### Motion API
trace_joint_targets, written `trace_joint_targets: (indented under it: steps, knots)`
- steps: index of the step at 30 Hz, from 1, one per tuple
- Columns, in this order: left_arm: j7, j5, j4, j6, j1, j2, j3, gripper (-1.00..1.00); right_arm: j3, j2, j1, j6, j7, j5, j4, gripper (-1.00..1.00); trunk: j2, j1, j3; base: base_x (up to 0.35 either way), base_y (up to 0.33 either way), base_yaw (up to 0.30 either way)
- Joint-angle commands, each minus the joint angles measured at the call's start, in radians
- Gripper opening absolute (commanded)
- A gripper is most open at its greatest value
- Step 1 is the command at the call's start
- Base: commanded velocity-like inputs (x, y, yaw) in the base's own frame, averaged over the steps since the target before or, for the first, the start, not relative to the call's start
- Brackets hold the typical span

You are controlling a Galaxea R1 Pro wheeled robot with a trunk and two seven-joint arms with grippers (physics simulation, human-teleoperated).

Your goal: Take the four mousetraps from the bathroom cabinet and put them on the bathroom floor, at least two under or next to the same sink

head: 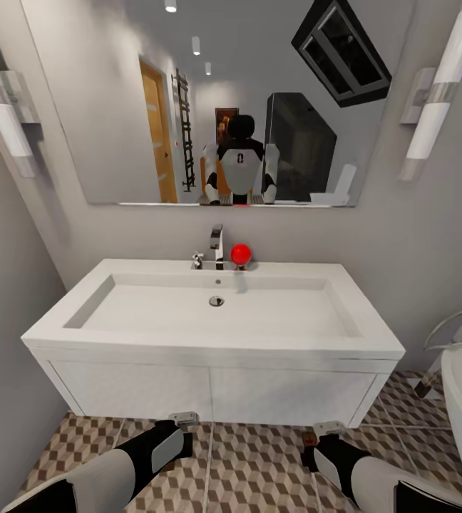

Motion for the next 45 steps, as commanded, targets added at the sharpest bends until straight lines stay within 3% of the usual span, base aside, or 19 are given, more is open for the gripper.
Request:
trace_joint_targets:
  steps: [1, 45]
  knots:
    - [0.006, 0.003, -0.002, 0.004, -0.001, 0.0, -0.006, -1.0, 0.009, 0.0, 0.0, 0.004, -0.007, -0.011, -0.002, -1.0, -0.008, 0.004, -0.004, 0.0, 0.0, 0.0]
    - [0.005, 0.005, -0.001, -0.018, 0.0, 0.004, -0.006, -1.0, 0.01, 0.004, 0.013, 0.003, -0.007, -0.004, -0.002, -1.0, -0.316, 0.173, -0.142, 0.0, 0.0, 0.0]
